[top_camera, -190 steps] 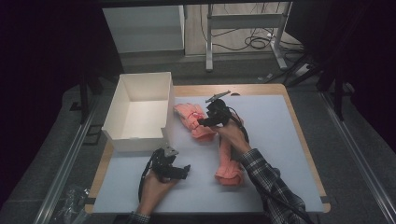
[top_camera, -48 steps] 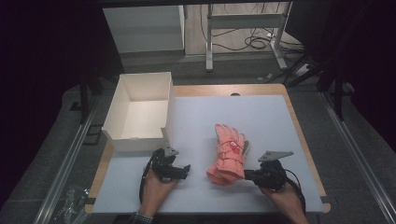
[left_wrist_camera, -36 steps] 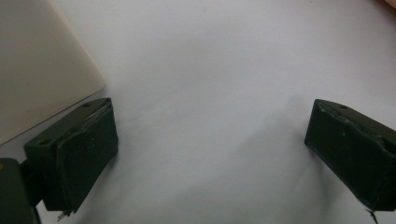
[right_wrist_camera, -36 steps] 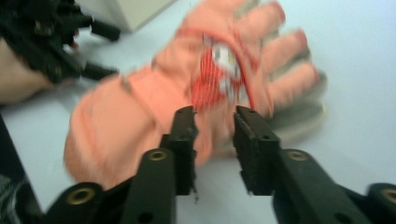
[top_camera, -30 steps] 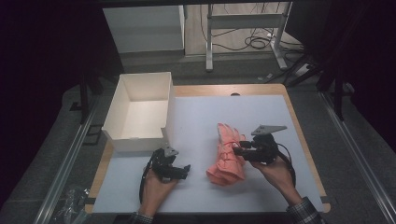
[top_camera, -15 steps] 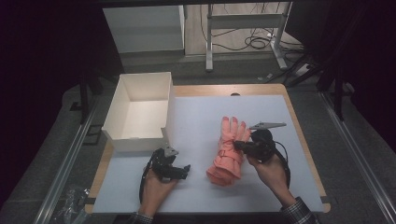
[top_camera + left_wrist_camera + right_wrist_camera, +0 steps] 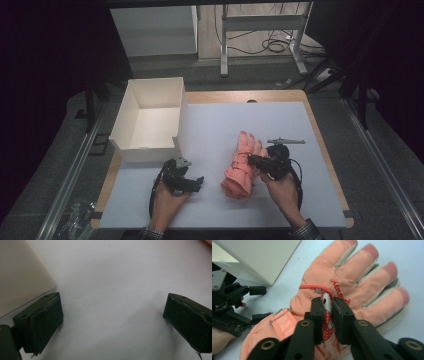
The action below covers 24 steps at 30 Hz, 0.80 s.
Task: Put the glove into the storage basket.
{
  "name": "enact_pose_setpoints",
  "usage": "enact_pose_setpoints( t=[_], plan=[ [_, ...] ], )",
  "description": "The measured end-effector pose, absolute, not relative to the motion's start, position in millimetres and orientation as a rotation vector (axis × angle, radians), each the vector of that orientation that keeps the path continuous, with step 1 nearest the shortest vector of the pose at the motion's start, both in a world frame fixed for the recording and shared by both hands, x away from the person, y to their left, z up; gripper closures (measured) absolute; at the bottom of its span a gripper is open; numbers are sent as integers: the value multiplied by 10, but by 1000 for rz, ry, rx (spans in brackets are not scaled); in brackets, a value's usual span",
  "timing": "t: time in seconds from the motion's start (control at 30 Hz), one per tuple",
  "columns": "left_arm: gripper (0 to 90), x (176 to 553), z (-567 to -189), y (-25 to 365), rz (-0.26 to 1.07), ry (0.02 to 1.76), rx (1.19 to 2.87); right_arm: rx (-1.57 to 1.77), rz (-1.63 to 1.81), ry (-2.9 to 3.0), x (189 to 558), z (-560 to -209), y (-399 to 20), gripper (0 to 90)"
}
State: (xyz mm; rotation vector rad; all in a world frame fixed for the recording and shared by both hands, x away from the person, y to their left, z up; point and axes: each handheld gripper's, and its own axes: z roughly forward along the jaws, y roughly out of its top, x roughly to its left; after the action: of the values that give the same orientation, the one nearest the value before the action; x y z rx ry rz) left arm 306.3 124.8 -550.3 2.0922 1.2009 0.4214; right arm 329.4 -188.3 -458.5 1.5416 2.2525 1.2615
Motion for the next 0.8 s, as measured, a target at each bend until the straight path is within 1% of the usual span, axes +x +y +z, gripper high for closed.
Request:
enact_pose_setpoints(
  t=[0.07,0.13,0.27,0.4,0.5,0.8],
  plan=[
    [25,3063,-5502,1249,421,1201,2093,1469,1258,2257,3273,-4520,-1915,681],
    [25,3064,-5502,1250,422,1198,2095,1396,1227,2262,3251,-4456,-1957,642],
    [24,3063,-5502,1248,420,1201,2094,1311,1208,2247,3228,-4418,-2117,627],
    [25,3064,-5501,1248,420,1200,2096,1282,1170,2268,3210,-4504,-2277,632],
    [25,3066,-5497,1252,417,1199,2106,1253,1145,2302,3176,-4622,-2362,665],
    [25,3068,-5497,1253,418,1198,2105,1176,1178,2424,3058,-4986,-2480,830]
  ],
)
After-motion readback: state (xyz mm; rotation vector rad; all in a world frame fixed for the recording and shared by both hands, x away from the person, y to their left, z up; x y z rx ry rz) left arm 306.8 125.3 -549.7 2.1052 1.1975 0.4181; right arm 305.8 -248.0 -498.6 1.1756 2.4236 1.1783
